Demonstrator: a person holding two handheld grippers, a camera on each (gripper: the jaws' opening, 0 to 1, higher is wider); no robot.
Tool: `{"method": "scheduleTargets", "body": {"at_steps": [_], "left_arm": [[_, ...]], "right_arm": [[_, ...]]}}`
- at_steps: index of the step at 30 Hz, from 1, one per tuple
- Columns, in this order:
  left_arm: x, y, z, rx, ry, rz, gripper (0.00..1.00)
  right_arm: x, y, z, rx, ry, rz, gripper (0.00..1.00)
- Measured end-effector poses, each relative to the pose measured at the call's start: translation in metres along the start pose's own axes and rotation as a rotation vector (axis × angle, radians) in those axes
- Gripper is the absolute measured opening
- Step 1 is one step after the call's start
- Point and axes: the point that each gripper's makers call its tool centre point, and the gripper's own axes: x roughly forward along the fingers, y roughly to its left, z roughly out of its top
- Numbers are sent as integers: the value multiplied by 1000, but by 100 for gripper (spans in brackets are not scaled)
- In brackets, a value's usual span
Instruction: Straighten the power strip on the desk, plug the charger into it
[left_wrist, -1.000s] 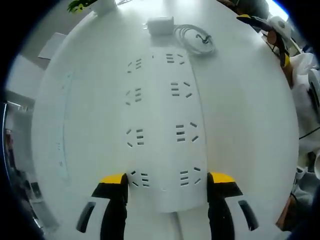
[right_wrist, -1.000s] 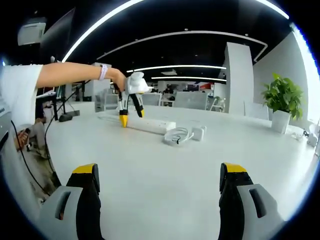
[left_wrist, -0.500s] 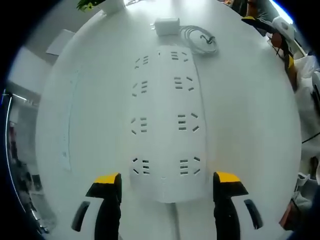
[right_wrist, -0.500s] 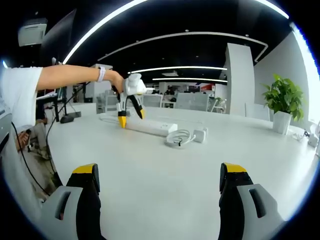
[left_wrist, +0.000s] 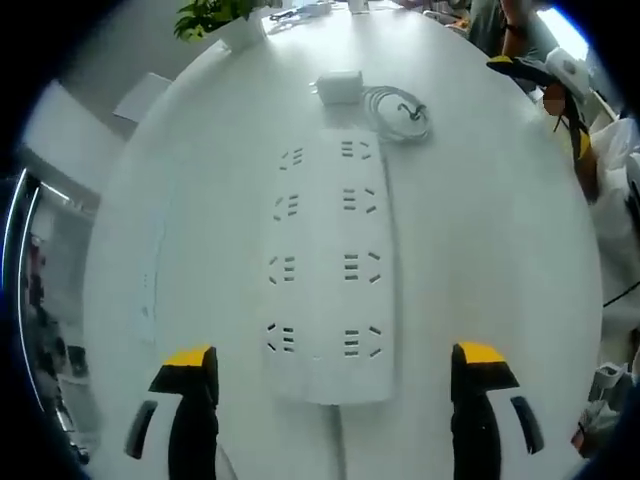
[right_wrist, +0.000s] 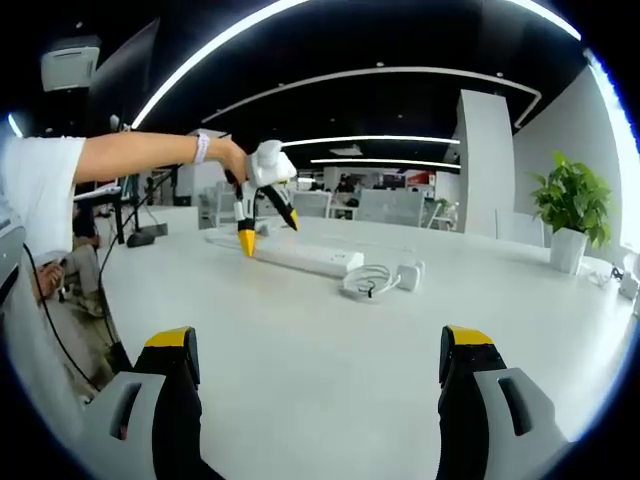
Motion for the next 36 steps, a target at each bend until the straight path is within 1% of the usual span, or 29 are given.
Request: {"method": "scheduleTargets", "body": {"at_steps": [4, 6, 7, 10, 12, 15, 19, 21, 22, 23, 30, 33, 36], "left_arm": [[-3, -3, 6, -16, -35, -2, 99], [-5, -4, 7, -25, -45, 4, 99], [-6, -4, 9, -33, -59, 8, 99], [-11, 3, 13, -70, -98, 32, 99], [-13, 4, 14, -86, -111, 38, 99], [-19, 4, 19, -114, -155, 57, 99], [-25, 7, 15, -141, -156, 99, 99], [-30, 10, 17, -161, -185, 120, 99], [-30, 10, 17, -161, -188, 120, 99], [-33, 9, 19, -164, -204, 124, 99], [-43, 11, 24, -167, -223, 155, 98], [-49, 12, 27, -164, -244, 166, 97], [-56, 13, 28, -165, -252, 188, 97]], "right_arm": [[0, 1, 2, -3, -5, 3, 100], [0, 3, 2, -5, -6, 7, 100], [0, 3, 3, -5, -6, 8, 100], [1, 4, 3, -7, -7, 12, 100], [2, 5, 4, -7, -10, 15, 100], [3, 5, 4, -7, -9, 17, 100], [3, 7, 4, -6, -13, 22, 100], [4, 7, 4, -4, -14, 23, 100], [5, 7, 4, -3, -14, 24, 100], [5, 8, 4, -4, -15, 26, 100], [9, 11, 6, -7, -16, 40, 100], [10, 12, 6, -4, -18, 43, 100], [10, 13, 6, -3, -19, 45, 100]]}}
